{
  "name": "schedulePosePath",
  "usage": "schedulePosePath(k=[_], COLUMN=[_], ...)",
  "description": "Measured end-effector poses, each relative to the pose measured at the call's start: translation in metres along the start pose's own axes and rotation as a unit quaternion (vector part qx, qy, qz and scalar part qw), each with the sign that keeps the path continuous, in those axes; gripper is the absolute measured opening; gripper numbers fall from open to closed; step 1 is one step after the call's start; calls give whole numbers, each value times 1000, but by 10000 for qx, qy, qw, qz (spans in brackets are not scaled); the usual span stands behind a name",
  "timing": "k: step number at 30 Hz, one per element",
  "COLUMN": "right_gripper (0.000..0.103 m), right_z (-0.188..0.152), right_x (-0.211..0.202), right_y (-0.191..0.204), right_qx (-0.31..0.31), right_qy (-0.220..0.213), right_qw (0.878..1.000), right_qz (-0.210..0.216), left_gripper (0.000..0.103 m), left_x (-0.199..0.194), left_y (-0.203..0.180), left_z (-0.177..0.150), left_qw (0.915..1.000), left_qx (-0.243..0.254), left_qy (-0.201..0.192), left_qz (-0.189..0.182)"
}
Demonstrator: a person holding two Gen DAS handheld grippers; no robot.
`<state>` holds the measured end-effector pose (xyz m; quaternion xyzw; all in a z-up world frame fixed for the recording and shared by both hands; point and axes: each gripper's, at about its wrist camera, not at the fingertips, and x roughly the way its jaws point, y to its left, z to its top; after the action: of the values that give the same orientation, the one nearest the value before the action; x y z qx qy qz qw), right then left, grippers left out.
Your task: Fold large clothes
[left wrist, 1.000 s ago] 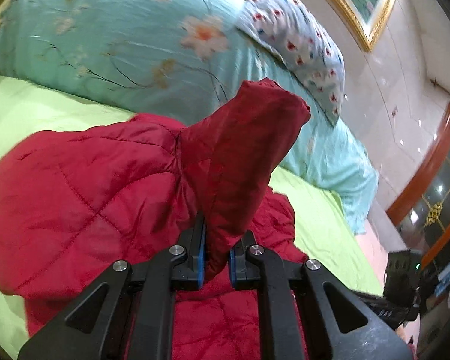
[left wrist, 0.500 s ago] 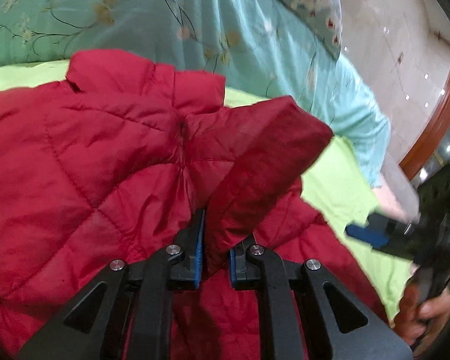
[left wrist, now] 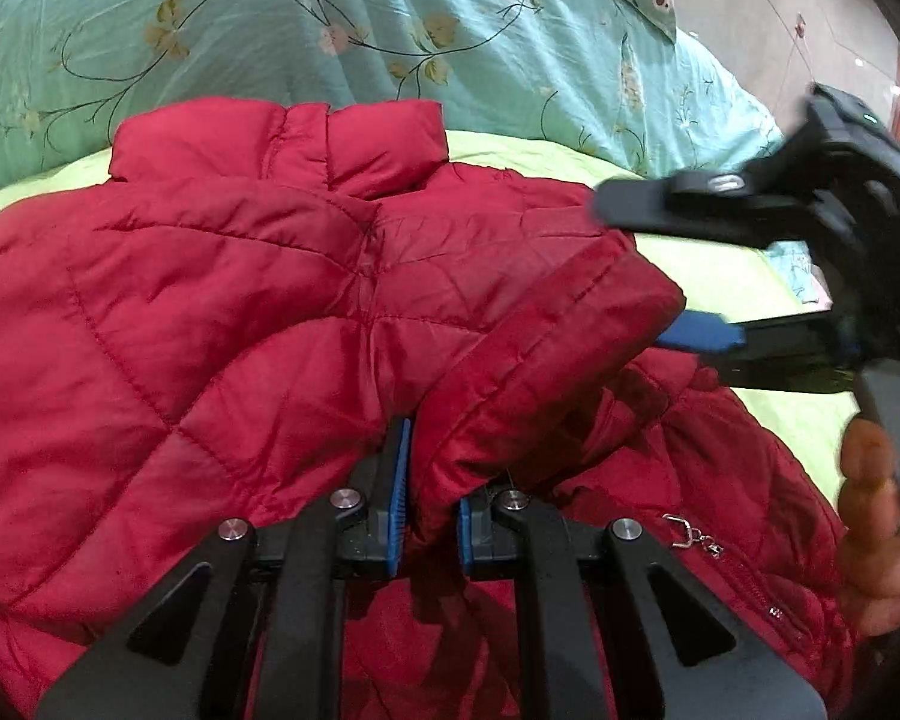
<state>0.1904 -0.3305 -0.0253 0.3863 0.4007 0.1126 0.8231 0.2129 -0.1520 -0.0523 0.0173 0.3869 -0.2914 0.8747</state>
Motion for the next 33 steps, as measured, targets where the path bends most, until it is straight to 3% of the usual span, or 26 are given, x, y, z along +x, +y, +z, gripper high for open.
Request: schedulePosePath(k=[2, 4, 6, 7, 10, 13, 21, 24, 26, 28, 31, 33], right_gripper=[60, 28, 15, 13, 11, 10, 9, 9, 11, 22, 28, 29], right_z=[1, 1, 1, 2, 3, 7, 17, 19, 18, 16, 10, 2], right_x=[10, 14, 12, 11, 3, -12, -34, -23, -18, -18, -37, -55], right_y=[0, 2, 2, 1, 2, 3, -1, -6, -10, -10, 4, 23], right_qx=[-54, -166, -212, -219, -336, -457, -849, -928, -952, -926, -1122, -1463], right_qy=[62, 61, 33, 17, -75, -259, -592, -553, -542, -555, -975, -1468], right_qw=[10000, 9996, 9994, 9995, 9990, 9982, 9917, 9894, 9882, 9873, 9777, 9627], right_qz=[9, -209, -278, -247, -269, -274, -761, -970, -1070, -1169, -1485, -1741], left_gripper=[13, 21, 26, 32, 39, 40, 40, 40, 40, 40, 40, 40], left_x=[0, -2, -7, -12, -27, -48, -88, -80, -64, -47, -32, -29], left_y=[1, 6, 10, 12, 17, 28, 90, 116, 129, 136, 137, 130], left_z=[0, 0, -2, -3, -7, -8, 17, 23, 21, 16, 9, 7], left_qw=[10000, 9997, 9991, 9985, 9969, 9964, 9955, 9934, 9926, 9920, 9921, 9929], left_qx=[-31, -142, -217, -248, -305, -360, -837, -1081, -1193, -1252, -1216, -1120], left_qy=[18, 112, 166, 218, 243, 138, -428, -373, -128, 111, 209, 189], left_qz=[-39, -169, -315, -427, -686, -752, -117, 89, 167, 102, 223, 362])
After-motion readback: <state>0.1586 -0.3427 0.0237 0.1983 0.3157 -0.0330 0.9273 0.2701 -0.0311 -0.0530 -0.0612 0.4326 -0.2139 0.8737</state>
